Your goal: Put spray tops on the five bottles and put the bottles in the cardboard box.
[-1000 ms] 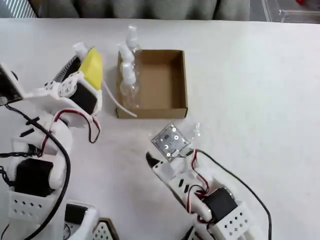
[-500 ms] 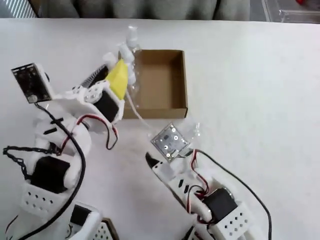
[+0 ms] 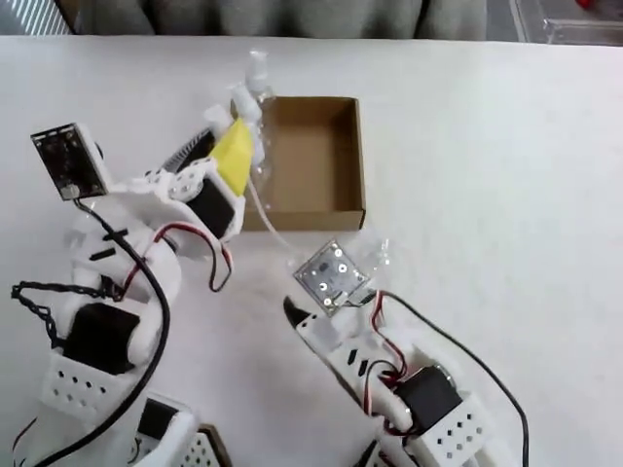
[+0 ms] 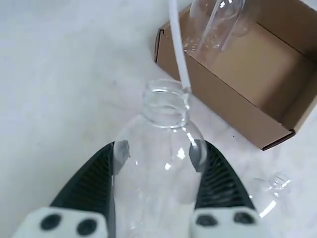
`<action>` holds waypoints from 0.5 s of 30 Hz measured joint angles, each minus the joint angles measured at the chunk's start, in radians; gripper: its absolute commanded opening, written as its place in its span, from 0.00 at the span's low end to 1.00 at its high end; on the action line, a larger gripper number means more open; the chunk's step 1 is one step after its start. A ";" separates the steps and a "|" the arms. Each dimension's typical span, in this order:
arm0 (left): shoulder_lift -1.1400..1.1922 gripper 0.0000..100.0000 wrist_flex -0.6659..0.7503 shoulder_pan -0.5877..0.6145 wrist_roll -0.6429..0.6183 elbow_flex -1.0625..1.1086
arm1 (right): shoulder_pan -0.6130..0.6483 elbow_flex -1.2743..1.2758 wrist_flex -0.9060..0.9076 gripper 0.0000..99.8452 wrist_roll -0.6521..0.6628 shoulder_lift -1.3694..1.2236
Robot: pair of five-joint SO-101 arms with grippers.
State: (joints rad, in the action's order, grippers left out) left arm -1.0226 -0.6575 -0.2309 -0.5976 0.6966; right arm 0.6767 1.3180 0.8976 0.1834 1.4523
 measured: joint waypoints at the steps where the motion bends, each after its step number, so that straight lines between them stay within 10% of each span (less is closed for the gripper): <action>1: 0.000 0.02 -0.006 0.000 0.000 0.000 | 0.000 0.000 0.000 0.02 0.000 0.000; 15: 0.000 0.02 -0.044 0.000 0.003 0.000 | -0.003 0.002 0.000 0.02 -0.002 0.000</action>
State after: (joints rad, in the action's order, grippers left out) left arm -1.0226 -0.7020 -0.2309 -0.5946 0.6966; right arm 0.6736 1.3195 0.8976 0.1818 1.4523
